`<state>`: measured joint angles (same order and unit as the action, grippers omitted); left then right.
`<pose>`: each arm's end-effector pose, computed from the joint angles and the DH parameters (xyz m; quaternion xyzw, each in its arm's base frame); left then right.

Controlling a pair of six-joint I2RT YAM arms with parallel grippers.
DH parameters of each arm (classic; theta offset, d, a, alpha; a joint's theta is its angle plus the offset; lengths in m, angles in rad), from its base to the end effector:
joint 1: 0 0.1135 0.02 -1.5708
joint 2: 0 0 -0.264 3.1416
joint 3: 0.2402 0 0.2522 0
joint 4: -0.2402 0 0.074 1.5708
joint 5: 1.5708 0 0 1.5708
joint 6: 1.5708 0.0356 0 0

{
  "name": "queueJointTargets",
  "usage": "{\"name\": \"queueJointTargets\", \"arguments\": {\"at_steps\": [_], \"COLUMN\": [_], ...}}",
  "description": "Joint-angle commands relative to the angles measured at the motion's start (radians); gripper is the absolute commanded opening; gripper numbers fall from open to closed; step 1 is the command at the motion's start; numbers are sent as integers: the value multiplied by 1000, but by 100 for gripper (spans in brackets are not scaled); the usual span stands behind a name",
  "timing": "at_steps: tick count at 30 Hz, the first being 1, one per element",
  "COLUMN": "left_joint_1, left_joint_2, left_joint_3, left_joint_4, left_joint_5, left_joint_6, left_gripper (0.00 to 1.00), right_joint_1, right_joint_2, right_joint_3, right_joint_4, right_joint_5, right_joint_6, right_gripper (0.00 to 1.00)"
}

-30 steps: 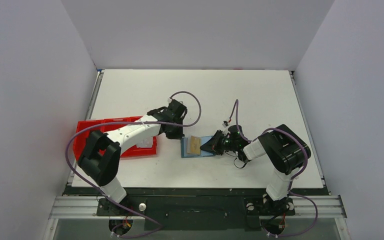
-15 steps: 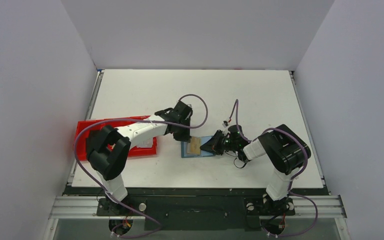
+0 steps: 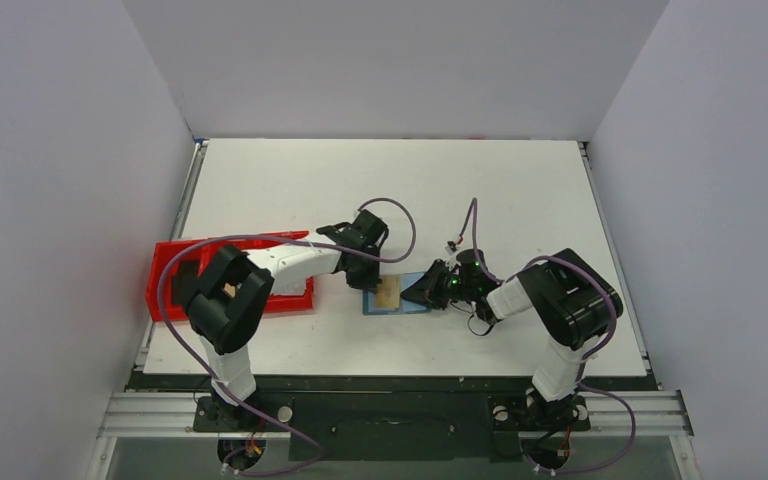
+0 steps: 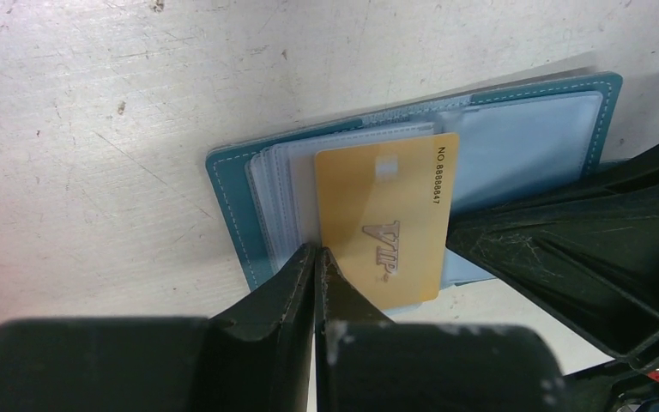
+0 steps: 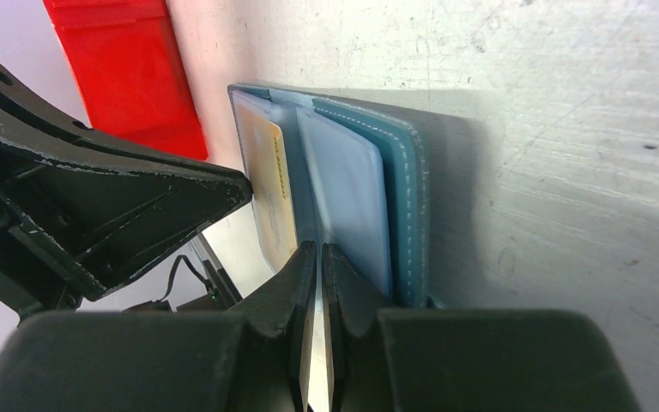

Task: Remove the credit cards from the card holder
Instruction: Remove the credit card from the card holder.

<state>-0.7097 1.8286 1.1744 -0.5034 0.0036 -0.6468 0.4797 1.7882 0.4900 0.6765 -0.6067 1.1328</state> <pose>0.2747 -0.2361 0.1669 0.0312 0.9782 -0.1301 0.1586 0.2431 0.1494 0.0914 0.1430 0.8478 0.4986 0.1101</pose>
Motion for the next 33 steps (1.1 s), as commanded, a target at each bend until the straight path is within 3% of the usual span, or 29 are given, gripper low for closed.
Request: {"name": "queueJointTargets", "arguments": {"at_steps": [1,12,19,26,33], "left_joint_1": [4,9,9,7,7], "left_joint_2": [71,81,73,74,73], "left_joint_3": [-29,-53,-45,-44,-46], "left_joint_4": [-62,-52,-43,-41,-34], "left_joint_5": [-111,-116,-108,-107,-101], "left_joint_6": [17,13,12,13,13], "left_gripper": [0,0,0,0,0], "right_joint_1": [-31,-110,-98,-15,15], "right_joint_2": [-43,-85,-104,-158,-140], "right_joint_3": [7,-6,3,46,101], "right_joint_4": [-62,-55,-69,-206,-296], "right_joint_5": [50,-42,-64,50,148], "right_joint_6": [-57,-60,-73,-142,-183], "right_gripper": [0,0,0,21,23]}}
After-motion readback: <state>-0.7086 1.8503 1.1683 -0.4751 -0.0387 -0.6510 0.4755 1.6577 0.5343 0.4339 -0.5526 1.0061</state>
